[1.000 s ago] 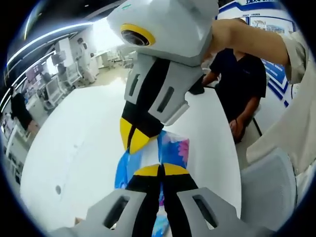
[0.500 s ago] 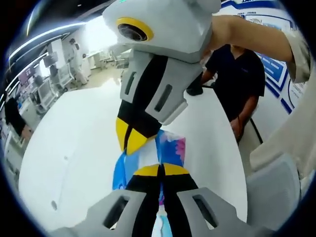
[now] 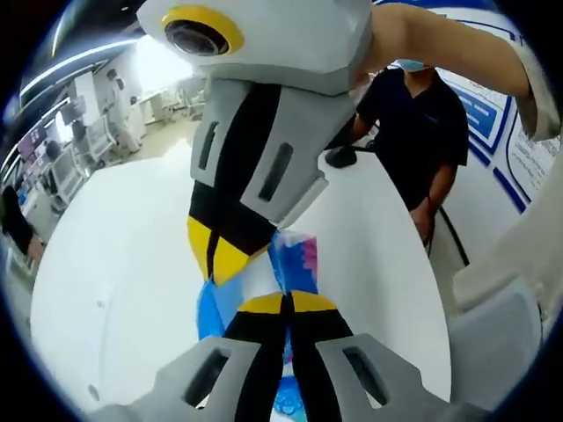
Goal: Operate the shoe box by opening the lid, removing the specified soft item, and placing it in the target area until the item is outside and the box remains undamaged.
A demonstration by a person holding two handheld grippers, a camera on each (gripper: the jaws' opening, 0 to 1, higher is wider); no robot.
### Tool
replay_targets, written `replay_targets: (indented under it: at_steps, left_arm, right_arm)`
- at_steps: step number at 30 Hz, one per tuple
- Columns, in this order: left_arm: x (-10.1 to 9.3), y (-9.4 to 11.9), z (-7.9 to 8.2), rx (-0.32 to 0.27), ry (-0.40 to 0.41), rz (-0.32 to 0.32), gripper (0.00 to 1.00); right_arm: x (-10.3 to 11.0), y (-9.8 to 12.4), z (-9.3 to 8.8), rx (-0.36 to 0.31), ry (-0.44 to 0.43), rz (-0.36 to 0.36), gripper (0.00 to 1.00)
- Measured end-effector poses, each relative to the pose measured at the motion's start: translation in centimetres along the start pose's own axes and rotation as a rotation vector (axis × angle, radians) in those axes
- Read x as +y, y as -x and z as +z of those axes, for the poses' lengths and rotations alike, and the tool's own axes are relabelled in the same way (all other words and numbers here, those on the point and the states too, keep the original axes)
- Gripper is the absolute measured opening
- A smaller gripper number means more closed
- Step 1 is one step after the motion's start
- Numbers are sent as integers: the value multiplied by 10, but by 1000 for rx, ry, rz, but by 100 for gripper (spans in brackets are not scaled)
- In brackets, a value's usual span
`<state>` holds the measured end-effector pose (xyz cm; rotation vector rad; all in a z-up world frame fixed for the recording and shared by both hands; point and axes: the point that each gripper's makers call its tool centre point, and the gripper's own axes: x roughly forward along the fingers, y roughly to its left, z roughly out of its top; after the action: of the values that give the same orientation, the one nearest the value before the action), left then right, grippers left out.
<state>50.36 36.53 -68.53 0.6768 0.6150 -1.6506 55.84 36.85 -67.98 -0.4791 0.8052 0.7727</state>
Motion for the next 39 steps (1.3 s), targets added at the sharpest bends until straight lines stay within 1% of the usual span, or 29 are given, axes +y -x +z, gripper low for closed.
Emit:
replay_targets:
  at_steps: [10,16,21,25,31,39]
  left_arm:
    - [7,-26,-14,25,14,-20,0]
    - [9,-37,-22,25,24,-24,0]
    - [8,-43,-24,13,43,-34,0]
    - [7,-46,-28,18,43,-39,0]
    - [3,-50,-29,20,48,-52,0]
    - [0,-53,-27,23,50,-55,0]
  right_arm:
    - [-4,-21,-19,32,19,19,0]
    - [-11,-31,-32,47,30,4,0]
    - [-17,-39,-38,54,57,-20,0]
    - [-17,-46,-40,58,62,-17,0]
    - [-18,-49,-44,65,67,-19,0]
    - [-18,-48,-49,61,48,-22,0]
